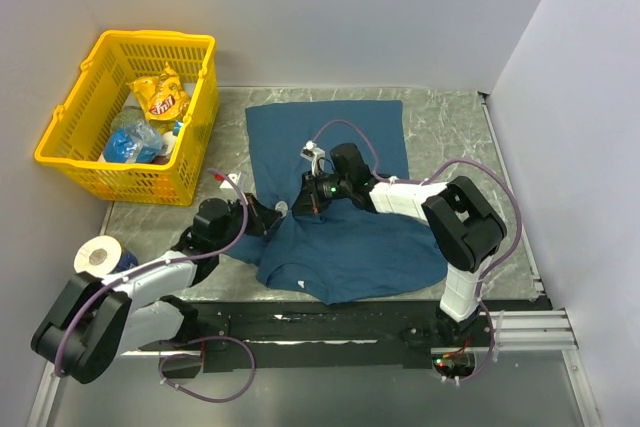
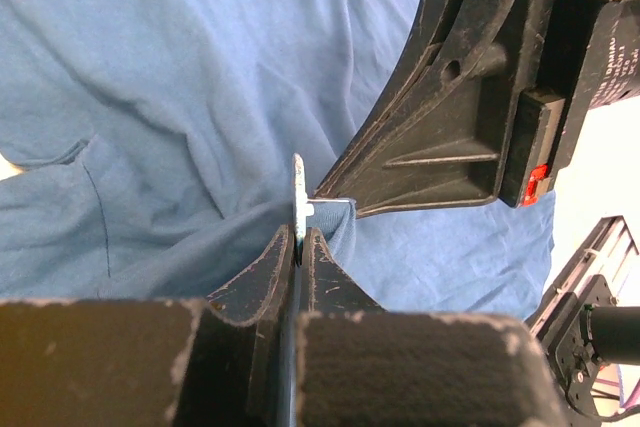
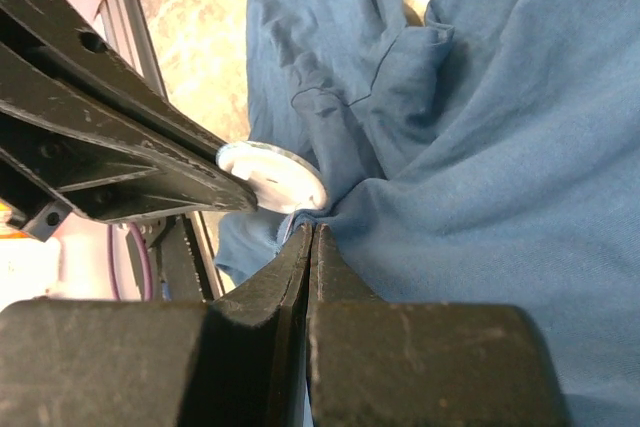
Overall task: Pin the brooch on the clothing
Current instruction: Pin the brooch to the clothes.
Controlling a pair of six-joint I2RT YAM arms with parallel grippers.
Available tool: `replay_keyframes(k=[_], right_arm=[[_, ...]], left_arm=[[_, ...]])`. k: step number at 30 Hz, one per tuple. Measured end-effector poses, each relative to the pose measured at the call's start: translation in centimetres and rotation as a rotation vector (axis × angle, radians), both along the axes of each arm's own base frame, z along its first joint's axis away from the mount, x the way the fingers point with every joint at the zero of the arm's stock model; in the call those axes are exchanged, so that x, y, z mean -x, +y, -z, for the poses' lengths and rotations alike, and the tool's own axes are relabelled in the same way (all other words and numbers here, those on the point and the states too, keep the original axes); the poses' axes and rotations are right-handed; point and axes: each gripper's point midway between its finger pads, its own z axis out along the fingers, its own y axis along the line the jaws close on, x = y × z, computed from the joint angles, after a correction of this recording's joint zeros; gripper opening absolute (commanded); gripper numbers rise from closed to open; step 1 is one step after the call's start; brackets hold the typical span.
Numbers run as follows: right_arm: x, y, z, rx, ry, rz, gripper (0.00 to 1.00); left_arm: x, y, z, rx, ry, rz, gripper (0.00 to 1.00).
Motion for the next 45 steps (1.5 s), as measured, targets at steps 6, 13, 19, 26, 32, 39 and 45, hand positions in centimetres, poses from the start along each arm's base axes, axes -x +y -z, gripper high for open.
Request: replay_keyframes(k=[6,13,19,26,32,39,45], right_arm=[[0.2,0.0,-0.2,-0.021,0.013,-0.005,0.00],[0.3,0.1,-0.4,-0.031,0.020,-0.012,0.00],[0.4,0.0,-0.3,-0.027,0.026,-0.012,0.00],[0.5,-0.2,-0.2,-0.008,0.039,-0.004,0.00],[0.4,-0.5,-0.3,0.032,0.042,0.021,0.00],[0.1,-0.5,-0.2,0.112,0.031,0.060,0.00],[-0.1,-0.8,-0.1,0.175,0.022,0.105,0.00]], left_arm=[[0.0,-0.2,0.0,0.007,-0.002,0.011,0.01],[-0.1,-0.7,0.2,0.021,0.002,0.032,0.01],[-0.1,-0.9,0.3,0.034,0.007,0.044,0.01],[0.0,-1.1,0.2,0.035,0.010,0.059,0.01],[0.0,-1.4,-0.2,0.039,0.010,0.075,0.01],[0.0,-1.5,-0.3,0.024,0.024,0.080,0.01],[0.1,-1.6,-0.4,0.004,0.031,0.087,0.01]])
